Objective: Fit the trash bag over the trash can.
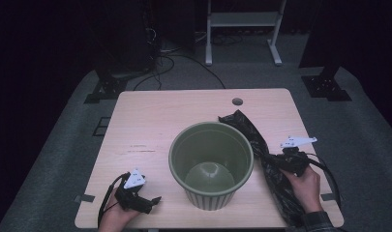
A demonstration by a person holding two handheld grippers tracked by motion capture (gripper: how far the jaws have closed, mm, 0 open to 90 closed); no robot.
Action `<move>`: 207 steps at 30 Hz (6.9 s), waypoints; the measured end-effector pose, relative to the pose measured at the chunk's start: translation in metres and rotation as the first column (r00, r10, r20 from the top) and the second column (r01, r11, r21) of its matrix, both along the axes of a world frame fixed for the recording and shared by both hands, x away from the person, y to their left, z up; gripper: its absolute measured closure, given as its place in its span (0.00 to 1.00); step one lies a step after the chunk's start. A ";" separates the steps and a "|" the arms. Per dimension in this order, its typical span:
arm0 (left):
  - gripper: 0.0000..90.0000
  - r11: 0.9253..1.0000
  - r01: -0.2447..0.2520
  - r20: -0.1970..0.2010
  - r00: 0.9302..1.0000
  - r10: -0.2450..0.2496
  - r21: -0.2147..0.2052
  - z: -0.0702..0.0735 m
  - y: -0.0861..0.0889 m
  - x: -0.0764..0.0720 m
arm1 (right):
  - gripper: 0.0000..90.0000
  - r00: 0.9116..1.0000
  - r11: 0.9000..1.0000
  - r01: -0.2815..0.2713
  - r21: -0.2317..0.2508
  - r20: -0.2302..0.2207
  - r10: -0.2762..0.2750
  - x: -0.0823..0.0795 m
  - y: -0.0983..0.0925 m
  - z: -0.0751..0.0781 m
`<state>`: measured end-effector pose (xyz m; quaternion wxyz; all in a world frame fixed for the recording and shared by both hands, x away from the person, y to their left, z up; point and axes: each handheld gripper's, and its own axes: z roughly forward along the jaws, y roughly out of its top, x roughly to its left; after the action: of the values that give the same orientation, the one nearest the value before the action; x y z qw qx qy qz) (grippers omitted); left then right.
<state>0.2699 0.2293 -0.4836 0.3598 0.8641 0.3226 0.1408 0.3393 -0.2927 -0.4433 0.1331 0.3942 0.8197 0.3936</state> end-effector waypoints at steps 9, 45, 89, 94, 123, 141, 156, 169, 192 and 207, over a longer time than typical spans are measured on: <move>0.00 1.000 0.000 0.000 1.000 0.000 0.000 0.000 0.000 0.000 | 1.00 0.995 0.995 -0.034 0.095 0.092 0.025 -0.009 -0.008 0.013; 0.00 1.000 0.000 0.001 1.000 0.000 0.000 0.000 0.000 0.000 | 1.00 0.916 0.912 -0.251 0.325 0.384 0.115 -0.043 -0.021 0.100; 0.00 1.000 -0.009 -0.001 1.000 0.009 0.001 0.000 0.000 0.000 | 1.00 0.786 0.824 -0.488 0.287 0.555 0.273 -0.108 0.012 0.179; 0.00 1.000 -0.009 -0.001 1.000 0.009 0.001 0.000 0.000 0.000 | 1.00 0.783 0.813 -0.509 0.284 0.545 0.300 -0.110 0.018 0.177; 0.00 1.000 -0.010 -0.001 1.000 0.010 0.001 0.000 0.000 0.000 | 0.99 0.823 0.816 -0.539 0.208 0.335 0.458 -0.038 0.099 0.137; 0.00 1.000 -0.010 -0.001 1.000 0.010 0.000 0.000 0.000 0.000 | 0.73 0.847 0.851 -0.479 0.217 0.369 0.382 -0.058 0.065 0.145; 0.00 1.000 -0.010 -0.001 1.000 0.010 0.000 0.000 0.000 0.000 | 0.70 0.848 0.808 -0.506 0.301 0.342 0.404 -0.103 0.047 0.126; 0.00 1.000 -0.010 -0.001 1.000 0.010 0.001 0.000 0.000 0.000 | 1.00 0.851 0.832 -0.496 0.248 0.326 0.411 -0.113 0.059 0.116; 0.00 0.987 0.027 0.079 0.997 -0.014 -0.158 0.041 0.007 -0.001 | 1.00 0.854 0.827 -0.472 0.306 0.392 0.342 -0.048 0.064 0.161; 0.01 0.932 0.184 0.153 0.978 -0.142 -0.312 0.101 -0.003 -0.005 | 1.00 0.854 0.812 -0.480 0.332 0.390 0.345 -0.020 0.076 0.173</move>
<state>0.2652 0.2268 -0.3829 0.5272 0.8062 0.2449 0.1106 0.3193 -0.2169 -0.2706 0.0835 0.1566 0.7510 0.6361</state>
